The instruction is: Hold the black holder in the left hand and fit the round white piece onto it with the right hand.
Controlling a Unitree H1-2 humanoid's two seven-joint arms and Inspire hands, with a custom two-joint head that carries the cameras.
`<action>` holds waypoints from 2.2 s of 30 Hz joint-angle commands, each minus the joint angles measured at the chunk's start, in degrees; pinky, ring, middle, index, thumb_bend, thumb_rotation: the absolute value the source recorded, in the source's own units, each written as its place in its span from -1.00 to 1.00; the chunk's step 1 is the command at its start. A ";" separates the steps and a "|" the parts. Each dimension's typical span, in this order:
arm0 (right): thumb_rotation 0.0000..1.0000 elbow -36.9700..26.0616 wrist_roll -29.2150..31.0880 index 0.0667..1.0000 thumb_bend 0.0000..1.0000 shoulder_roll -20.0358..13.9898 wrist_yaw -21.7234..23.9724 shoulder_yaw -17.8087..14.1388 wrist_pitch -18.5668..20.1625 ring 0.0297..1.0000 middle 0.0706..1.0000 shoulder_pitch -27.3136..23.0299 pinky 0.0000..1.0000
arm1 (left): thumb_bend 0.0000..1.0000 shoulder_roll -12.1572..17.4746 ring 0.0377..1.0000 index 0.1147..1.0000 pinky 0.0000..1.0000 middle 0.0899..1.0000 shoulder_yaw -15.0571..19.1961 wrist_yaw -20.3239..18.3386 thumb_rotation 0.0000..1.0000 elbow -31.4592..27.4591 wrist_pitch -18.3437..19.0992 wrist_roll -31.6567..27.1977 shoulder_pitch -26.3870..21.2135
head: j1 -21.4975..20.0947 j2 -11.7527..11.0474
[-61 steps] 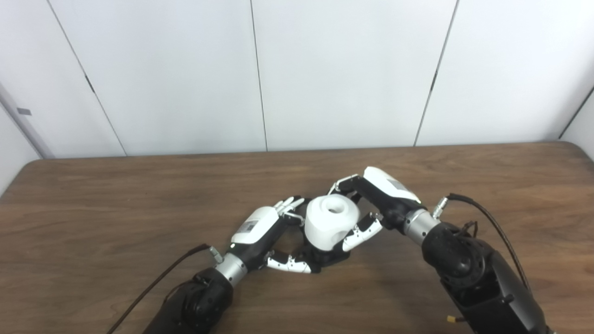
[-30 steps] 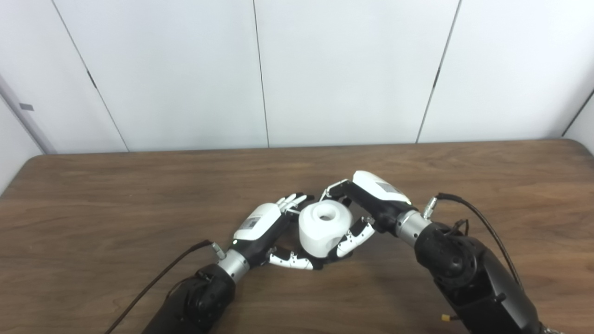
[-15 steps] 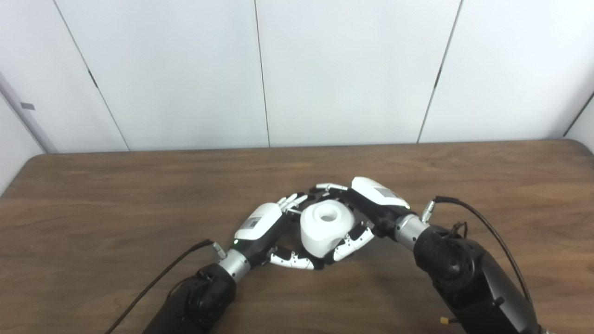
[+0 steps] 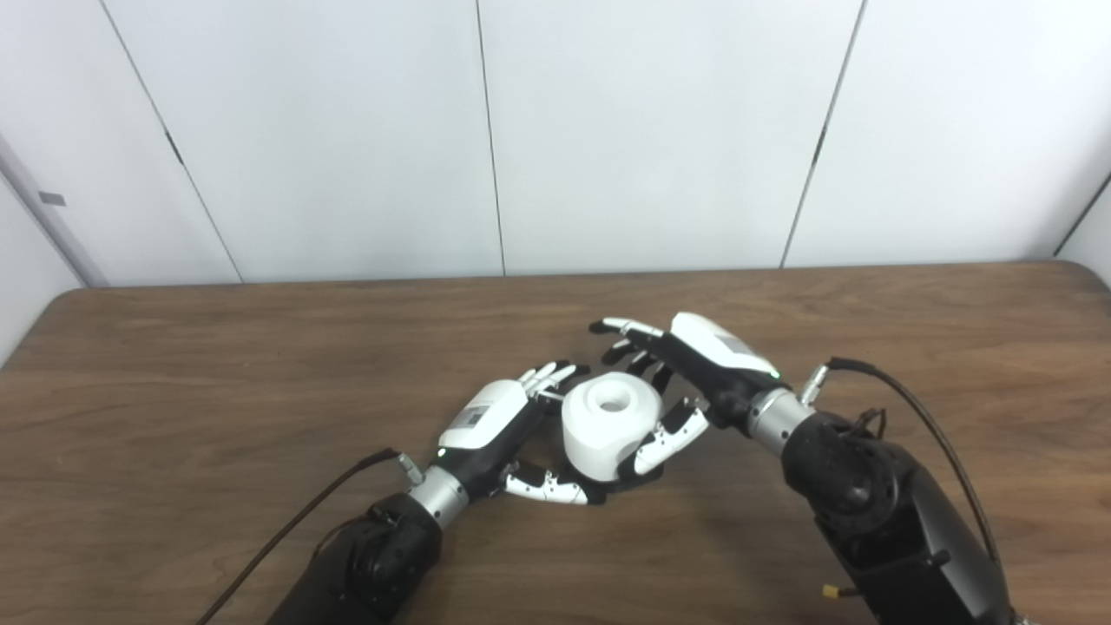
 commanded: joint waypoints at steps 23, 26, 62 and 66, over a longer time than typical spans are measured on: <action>-1.00 -0.02 6.58 0.48 0.50 -6.86 0.02 -9.90 1.33 0.36 0.53 -1.02 0.03 | 0.05 1.24 1.00 -0.17 1.00 0.90 -1.55 -3.33 -0.88 1.11 1.38 0.66 1.83 | -0.55 0.18; -1.00 1.97 7.34 0.45 0.47 -5.41 -3.76 -11.02 -0.52 0.29 0.48 -0.56 -0.02 | 0.05 1.26 1.00 -0.17 1.00 0.90 -1.52 -3.42 -0.88 1.21 1.52 0.60 1.77 | -0.56 0.11; -0.78 12.48 17.99 0.43 0.45 6.48 -20.46 -16.69 -4.21 0.23 0.40 0.80 0.01 | 1.00 5.91 1.00 1.00 0.99 1.00 -0.54 -3.91 -0.23 -3.15 11.71 7.13 2.27 | 1.29 -0.95; -0.80 12.77 18.25 0.45 0.46 6.05 -20.45 -16.38 -4.52 0.22 0.41 0.75 0.00 | 1.00 6.69 1.00 1.00 1.00 1.00 1.25 -2.35 -0.27 -2.28 11.81 6.53 2.62 | 1.51 -1.00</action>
